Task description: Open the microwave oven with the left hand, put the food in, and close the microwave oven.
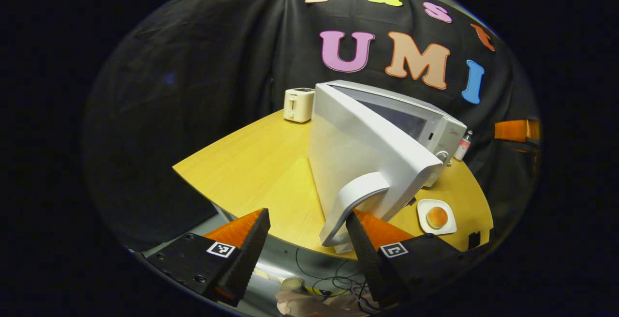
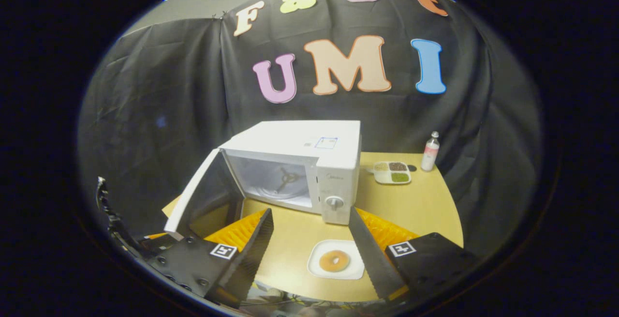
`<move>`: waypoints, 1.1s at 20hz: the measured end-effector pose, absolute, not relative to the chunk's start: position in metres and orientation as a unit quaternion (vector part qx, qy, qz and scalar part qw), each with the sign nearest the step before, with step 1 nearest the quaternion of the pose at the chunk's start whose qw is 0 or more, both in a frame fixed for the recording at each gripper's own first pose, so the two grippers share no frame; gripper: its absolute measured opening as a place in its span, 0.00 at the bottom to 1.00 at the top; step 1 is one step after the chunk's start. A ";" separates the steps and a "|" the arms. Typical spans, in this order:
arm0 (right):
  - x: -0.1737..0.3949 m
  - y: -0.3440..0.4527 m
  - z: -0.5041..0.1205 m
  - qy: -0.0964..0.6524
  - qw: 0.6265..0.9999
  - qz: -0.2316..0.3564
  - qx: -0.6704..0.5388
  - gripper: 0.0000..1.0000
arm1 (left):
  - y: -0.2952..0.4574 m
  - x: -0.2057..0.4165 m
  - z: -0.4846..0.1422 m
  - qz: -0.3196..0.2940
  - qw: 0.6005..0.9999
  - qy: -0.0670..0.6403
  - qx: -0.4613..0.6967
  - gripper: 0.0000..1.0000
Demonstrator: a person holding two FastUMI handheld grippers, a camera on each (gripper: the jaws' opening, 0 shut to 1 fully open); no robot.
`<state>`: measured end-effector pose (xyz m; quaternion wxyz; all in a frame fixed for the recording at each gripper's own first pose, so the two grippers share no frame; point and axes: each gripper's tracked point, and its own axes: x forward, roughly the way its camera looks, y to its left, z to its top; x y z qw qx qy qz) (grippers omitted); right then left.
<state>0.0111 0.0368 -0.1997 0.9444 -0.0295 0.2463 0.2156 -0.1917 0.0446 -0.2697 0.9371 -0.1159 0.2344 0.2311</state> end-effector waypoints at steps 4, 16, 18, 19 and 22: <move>0.019 0.036 -0.243 0.289 0.935 0.200 -0.035 0.92 | 0.084 -0.216 -0.268 0.264 0.929 0.230 -0.122 0.93; 0.035 0.031 -0.353 0.393 0.914 0.095 -0.026 1.00 | 0.215 -0.262 -0.248 0.354 0.903 0.199 -0.142 0.91; 0.035 0.016 -0.368 0.408 0.910 0.066 -0.036 0.93 | 0.231 -0.263 -0.237 0.371 0.898 0.185 -0.145 0.91; 0.033 0.010 -0.378 0.417 0.906 0.056 -0.039 0.97 | 0.240 -0.262 -0.230 0.380 0.897 0.176 -0.143 0.91; 0.029 -0.003 -0.400 0.442 0.895 0.033 -0.043 0.93 | 0.259 -0.256 -0.205 0.404 0.895 0.143 -0.125 0.90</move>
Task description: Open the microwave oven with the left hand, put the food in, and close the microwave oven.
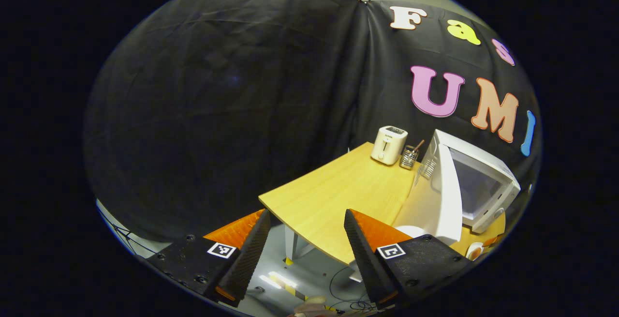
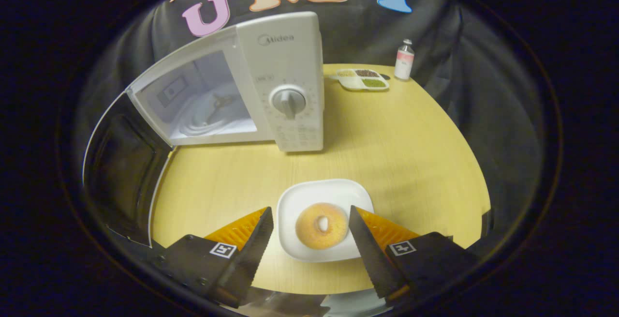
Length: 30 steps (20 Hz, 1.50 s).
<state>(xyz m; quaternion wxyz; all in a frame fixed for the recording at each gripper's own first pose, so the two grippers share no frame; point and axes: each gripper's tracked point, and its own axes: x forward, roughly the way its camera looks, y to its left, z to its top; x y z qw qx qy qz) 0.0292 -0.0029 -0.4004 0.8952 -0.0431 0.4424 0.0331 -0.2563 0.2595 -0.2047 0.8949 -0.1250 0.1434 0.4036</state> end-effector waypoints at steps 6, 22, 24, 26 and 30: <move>0.024 -0.013 -0.434 0.477 0.877 0.025 -0.049 0.98 | 0.272 -0.233 -0.159 0.405 0.905 0.097 -0.087 0.90; 0.025 -0.009 -0.459 0.497 0.865 0.016 -0.064 0.77 | 0.261 -0.204 -0.154 0.378 0.918 0.091 -0.085 0.90; 0.022 -0.006 -0.456 0.497 0.866 0.014 -0.055 0.70 | 0.260 -0.198 -0.157 0.371 0.919 0.094 -0.089 0.90; 0.020 0.002 -0.450 0.490 0.871 0.017 -0.035 0.70 | 0.258 -0.196 -0.160 0.366 0.921 0.097 -0.095 0.90; 0.013 0.022 -0.430 0.479 0.878 0.026 0.001 0.70 | 0.259 -0.189 -0.168 0.353 0.925 0.109 -0.089 0.85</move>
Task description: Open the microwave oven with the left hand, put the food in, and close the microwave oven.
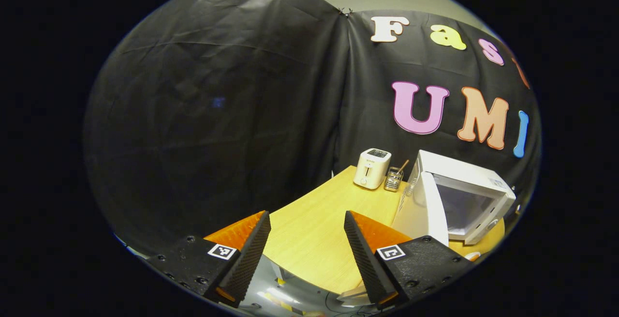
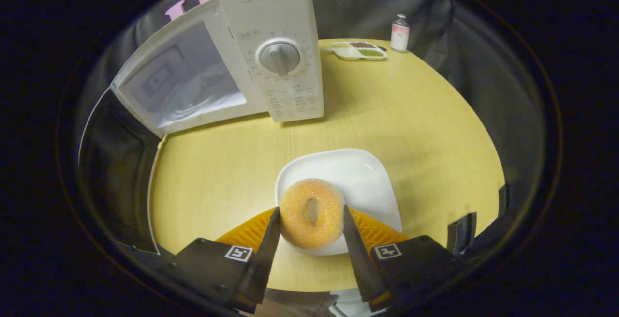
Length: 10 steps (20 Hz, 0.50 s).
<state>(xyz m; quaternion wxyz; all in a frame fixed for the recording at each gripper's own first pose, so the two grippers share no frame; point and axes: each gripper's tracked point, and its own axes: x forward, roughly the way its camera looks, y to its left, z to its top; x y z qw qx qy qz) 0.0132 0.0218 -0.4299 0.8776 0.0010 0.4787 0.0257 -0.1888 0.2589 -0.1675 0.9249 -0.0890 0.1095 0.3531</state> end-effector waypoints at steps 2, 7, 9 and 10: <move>0.009 0.045 -0.418 0.472 0.880 0.039 0.028 0.70 | 0.257 -0.182 -0.169 0.340 0.929 0.112 -0.090 0.90; 0.008 0.127 -0.399 0.447 0.877 0.081 0.158 0.70 | 0.261 -0.166 -0.178 0.317 0.935 0.118 -0.104 0.90; 0.011 0.157 -0.394 0.432 0.873 0.091 0.209 0.70 | 0.265 -0.162 -0.182 0.309 0.938 0.122 -0.101 0.90; 0.014 0.170 -0.392 0.422 0.872 0.093 0.232 0.70 | 0.267 -0.160 -0.184 0.305 0.939 0.124 -0.099 0.90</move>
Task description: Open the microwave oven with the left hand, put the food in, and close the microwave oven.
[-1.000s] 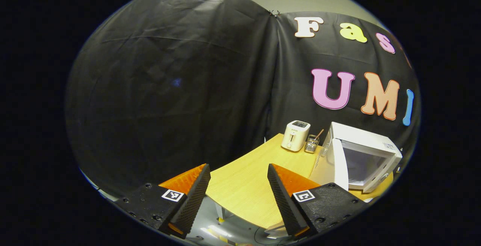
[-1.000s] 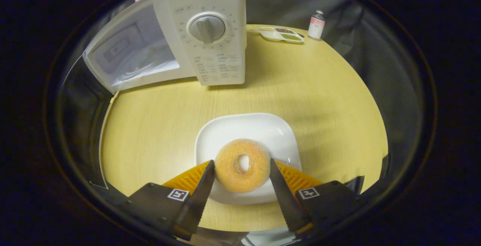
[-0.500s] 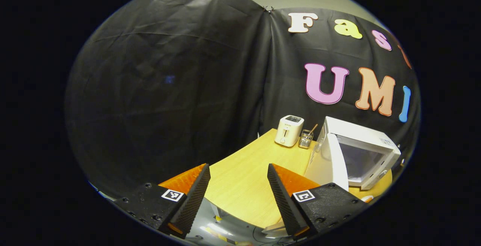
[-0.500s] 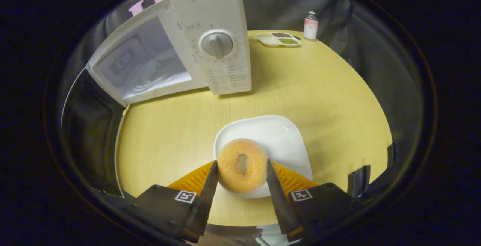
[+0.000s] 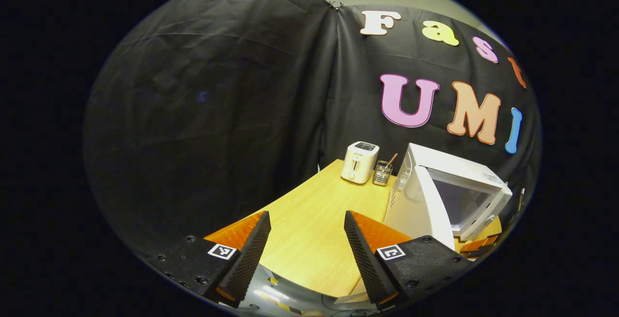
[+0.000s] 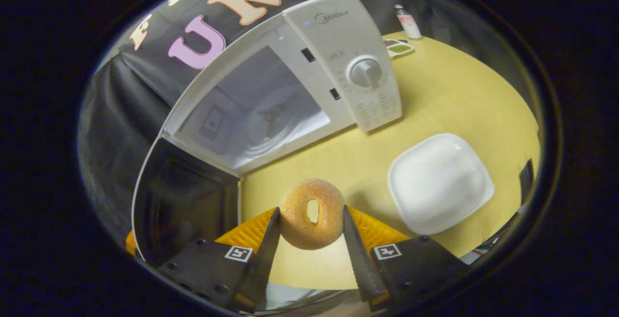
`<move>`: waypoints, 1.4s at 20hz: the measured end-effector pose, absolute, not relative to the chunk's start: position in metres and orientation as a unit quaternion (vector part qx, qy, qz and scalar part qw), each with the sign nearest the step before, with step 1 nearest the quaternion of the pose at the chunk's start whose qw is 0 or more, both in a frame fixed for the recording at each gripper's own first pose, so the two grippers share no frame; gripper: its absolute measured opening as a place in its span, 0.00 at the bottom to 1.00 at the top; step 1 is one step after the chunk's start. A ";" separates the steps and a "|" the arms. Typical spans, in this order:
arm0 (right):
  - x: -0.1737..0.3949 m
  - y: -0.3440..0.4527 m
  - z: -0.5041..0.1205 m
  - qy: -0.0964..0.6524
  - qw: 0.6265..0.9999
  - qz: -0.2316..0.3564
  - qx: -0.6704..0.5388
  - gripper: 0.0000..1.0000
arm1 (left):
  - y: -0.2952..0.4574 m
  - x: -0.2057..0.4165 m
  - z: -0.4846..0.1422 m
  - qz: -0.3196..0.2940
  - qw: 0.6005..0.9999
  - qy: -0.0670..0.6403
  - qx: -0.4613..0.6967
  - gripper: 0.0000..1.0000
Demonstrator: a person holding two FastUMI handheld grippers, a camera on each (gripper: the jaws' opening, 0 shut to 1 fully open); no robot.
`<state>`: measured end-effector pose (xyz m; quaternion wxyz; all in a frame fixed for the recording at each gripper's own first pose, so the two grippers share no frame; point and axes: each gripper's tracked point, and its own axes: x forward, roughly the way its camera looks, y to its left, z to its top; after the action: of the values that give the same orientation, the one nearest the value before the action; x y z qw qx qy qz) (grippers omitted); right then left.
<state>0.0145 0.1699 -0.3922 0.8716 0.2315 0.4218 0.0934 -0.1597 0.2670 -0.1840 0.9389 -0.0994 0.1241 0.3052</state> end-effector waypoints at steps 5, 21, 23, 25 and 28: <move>0.036 0.233 -0.389 0.386 0.859 0.113 0.318 0.75 | 0.265 -0.149 -0.196 0.274 0.945 0.141 -0.106 0.90; 0.166 0.282 -0.384 0.246 0.891 -0.001 0.382 0.68 | 0.277 -0.167 -0.228 0.267 0.937 0.194 -0.114 0.90; 0.173 0.279 -0.388 0.243 0.896 -0.011 0.373 0.68 | 0.279 -0.168 -0.230 0.269 0.936 0.197 -0.116 0.90; 0.179 0.275 -0.390 0.237 0.899 -0.024 0.368 0.68 | 0.277 -0.168 -0.232 0.267 0.936 0.199 -0.116 0.90; 0.188 0.271 -0.394 0.230 0.909 -0.033 0.347 0.71 | 0.274 -0.164 -0.235 0.260 0.937 0.203 -0.115 0.90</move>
<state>0.1883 0.2710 -0.3941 0.9086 0.3469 0.2302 -0.0327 -0.1644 0.2738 -0.2345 0.9370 -0.1148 0.2026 0.2604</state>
